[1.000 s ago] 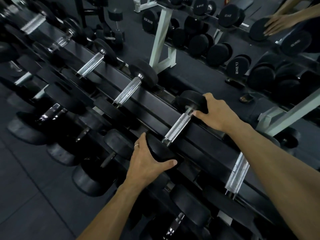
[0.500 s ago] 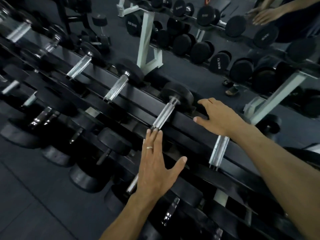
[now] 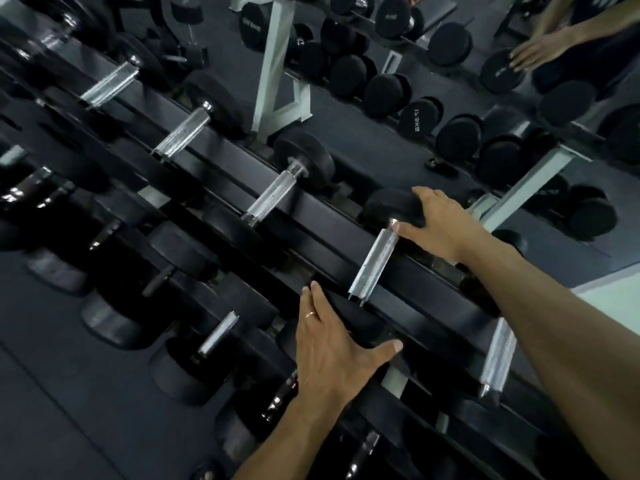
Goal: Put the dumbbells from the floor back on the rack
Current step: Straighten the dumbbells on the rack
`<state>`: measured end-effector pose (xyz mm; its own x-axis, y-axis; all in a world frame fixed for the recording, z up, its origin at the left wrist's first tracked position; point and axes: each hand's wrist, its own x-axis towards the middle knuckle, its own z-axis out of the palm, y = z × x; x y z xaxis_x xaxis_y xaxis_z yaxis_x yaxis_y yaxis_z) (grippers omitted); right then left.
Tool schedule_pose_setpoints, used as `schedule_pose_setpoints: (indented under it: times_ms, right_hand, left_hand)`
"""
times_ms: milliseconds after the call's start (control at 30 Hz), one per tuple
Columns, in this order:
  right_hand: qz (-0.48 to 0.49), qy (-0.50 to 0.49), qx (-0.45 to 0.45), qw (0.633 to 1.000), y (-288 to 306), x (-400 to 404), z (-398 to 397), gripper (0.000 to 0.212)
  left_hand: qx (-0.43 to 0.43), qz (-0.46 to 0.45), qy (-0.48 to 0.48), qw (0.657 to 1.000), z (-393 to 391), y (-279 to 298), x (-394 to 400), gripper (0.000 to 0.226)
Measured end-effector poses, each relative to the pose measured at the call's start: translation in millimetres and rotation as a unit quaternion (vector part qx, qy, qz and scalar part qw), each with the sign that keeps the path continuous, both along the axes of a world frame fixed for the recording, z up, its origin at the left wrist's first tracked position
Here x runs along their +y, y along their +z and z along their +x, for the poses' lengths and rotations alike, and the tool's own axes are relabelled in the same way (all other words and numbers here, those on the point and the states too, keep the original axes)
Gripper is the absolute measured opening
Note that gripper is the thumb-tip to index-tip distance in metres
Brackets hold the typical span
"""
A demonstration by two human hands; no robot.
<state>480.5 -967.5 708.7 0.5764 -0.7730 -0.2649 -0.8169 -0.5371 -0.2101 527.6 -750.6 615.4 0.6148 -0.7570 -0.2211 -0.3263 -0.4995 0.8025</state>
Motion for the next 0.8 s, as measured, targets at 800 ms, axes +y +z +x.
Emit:
schedule_pose_setpoints:
  times_ms: [800]
  right_hand:
    - [0.008, -0.012, -0.061, 0.998, -15.6, -6.6, -19.4, 0.028]
  left_hand:
    - [0.002, -0.01, 0.023, 1.0, 2.5, -11.4, -7.2, 0.126]
